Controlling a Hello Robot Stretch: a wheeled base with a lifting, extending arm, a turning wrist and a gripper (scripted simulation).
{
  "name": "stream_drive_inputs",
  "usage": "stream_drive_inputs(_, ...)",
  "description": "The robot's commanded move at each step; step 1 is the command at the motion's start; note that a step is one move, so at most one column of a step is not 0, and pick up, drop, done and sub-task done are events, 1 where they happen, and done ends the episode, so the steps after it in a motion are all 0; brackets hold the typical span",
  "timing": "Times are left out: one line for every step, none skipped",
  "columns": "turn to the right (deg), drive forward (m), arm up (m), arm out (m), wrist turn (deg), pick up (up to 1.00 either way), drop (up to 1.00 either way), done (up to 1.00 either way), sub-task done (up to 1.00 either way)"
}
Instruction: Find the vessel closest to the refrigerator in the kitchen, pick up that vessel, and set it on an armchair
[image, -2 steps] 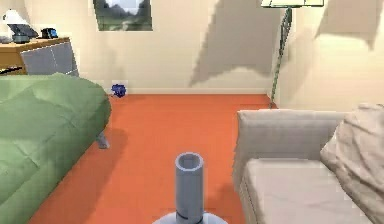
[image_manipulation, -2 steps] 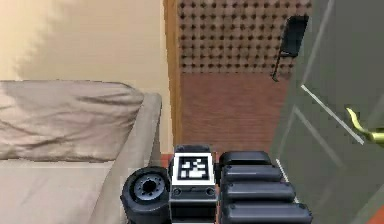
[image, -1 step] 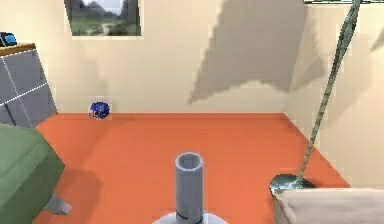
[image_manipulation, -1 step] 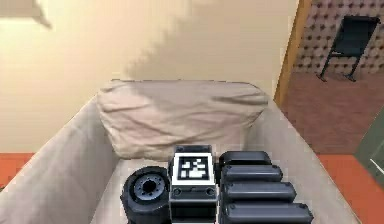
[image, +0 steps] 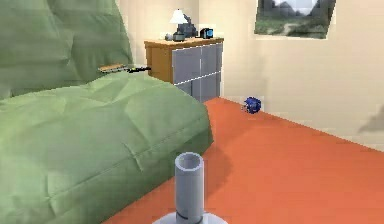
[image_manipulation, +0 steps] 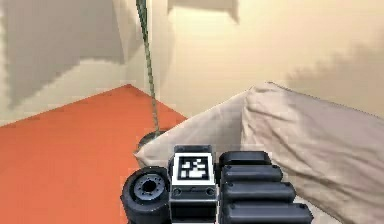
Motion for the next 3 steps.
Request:
stream_drive_inputs(-45.0, 0.0, 0.0, 0.0, 0.0, 0.0, 0.0, 0.0, 0.0)
stream_drive_inputs(45.0, 0.0, 0.0, 0.0, 0.0, 0.0, 0.0, 0.0, 0.0)
stream_drive_inputs(30.0, 0.0, 0.0, 0.0, 0.0, 0.0, 0.0, 0.0, 0.0)
